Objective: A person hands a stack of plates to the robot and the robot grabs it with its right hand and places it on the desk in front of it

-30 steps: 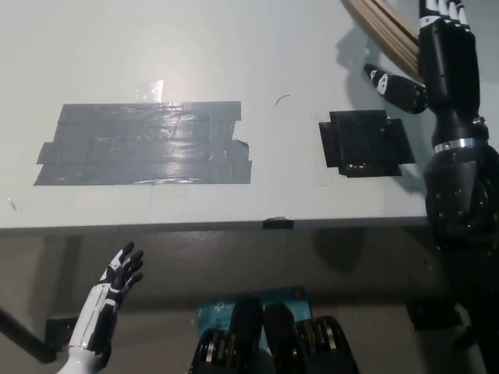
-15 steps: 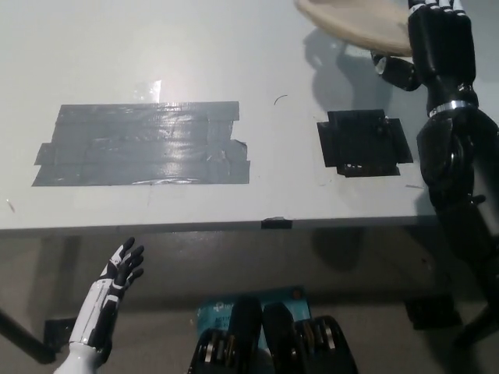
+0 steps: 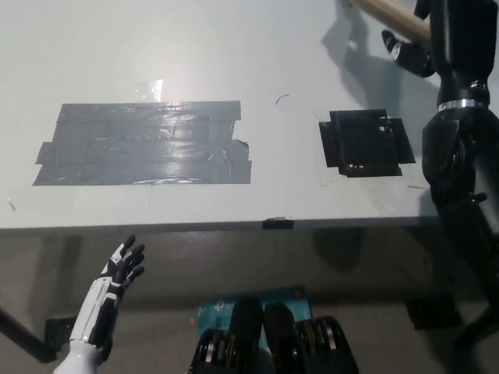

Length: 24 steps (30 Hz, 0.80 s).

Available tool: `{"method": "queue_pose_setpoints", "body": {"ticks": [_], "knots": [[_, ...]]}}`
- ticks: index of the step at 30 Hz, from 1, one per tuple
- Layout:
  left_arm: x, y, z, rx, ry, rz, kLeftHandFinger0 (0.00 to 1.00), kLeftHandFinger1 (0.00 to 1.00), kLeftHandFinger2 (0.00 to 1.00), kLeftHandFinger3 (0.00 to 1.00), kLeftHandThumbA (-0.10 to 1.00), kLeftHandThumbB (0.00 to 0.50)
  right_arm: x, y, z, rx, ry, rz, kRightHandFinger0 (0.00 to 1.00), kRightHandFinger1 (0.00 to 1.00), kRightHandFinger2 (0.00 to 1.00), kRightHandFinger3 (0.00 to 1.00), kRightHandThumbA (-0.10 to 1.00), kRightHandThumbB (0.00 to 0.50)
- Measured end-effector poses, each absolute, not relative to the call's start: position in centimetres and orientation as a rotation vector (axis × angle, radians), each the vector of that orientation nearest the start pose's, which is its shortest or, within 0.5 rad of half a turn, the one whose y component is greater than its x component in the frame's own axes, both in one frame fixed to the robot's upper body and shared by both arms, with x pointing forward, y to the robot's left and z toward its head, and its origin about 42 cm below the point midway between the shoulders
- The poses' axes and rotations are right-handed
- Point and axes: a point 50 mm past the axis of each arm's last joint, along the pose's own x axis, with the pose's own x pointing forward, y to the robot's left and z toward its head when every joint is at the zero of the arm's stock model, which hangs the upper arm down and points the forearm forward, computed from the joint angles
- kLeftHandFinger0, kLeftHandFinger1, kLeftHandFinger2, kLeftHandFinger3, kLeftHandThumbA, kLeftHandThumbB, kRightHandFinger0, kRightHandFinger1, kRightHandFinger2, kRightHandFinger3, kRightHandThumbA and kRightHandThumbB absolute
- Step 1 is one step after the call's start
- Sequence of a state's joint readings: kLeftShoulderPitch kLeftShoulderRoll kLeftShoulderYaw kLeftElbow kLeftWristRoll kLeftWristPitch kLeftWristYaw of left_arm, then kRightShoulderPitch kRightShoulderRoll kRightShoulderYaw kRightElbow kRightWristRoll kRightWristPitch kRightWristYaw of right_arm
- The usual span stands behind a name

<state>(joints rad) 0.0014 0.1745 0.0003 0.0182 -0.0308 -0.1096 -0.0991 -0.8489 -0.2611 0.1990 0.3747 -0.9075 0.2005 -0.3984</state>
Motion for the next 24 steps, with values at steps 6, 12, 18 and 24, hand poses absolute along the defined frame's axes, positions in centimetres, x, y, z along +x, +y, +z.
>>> {"method": "queue_pose_setpoints", "body": {"ticks": [6,12,18,24], "knots": [[28.7,26.2,10.5,0.149,-0.095,-0.107,1.00,1.00,1.00,1.00,0.96,0.209,48.9,-20.2,35.6,-1.111,-0.695,-0.500,0.00,0.00,0.29,0.05,0.67,0.050],[29.1,26.2,10.8,0.149,-0.106,-0.111,1.00,1.00,1.00,1.00,0.96,0.210,47.3,-19.9,38.1,-1.042,-0.810,-0.520,0.00,0.00,0.18,0.03,0.65,0.030],[29.1,26.1,10.8,0.150,-0.104,-0.118,1.00,1.00,1.00,1.00,0.95,0.205,46.8,-20.1,38.7,-1.053,-0.862,-0.514,0.00,0.00,0.01,0.00,0.60,0.116],[29.2,26.1,10.8,0.150,-0.102,-0.126,1.00,1.00,1.00,1.00,0.94,0.204,46.9,-20.0,36.1,-1.109,-0.826,-0.447,0.00,0.00,0.00,0.04,0.74,0.034]]}}
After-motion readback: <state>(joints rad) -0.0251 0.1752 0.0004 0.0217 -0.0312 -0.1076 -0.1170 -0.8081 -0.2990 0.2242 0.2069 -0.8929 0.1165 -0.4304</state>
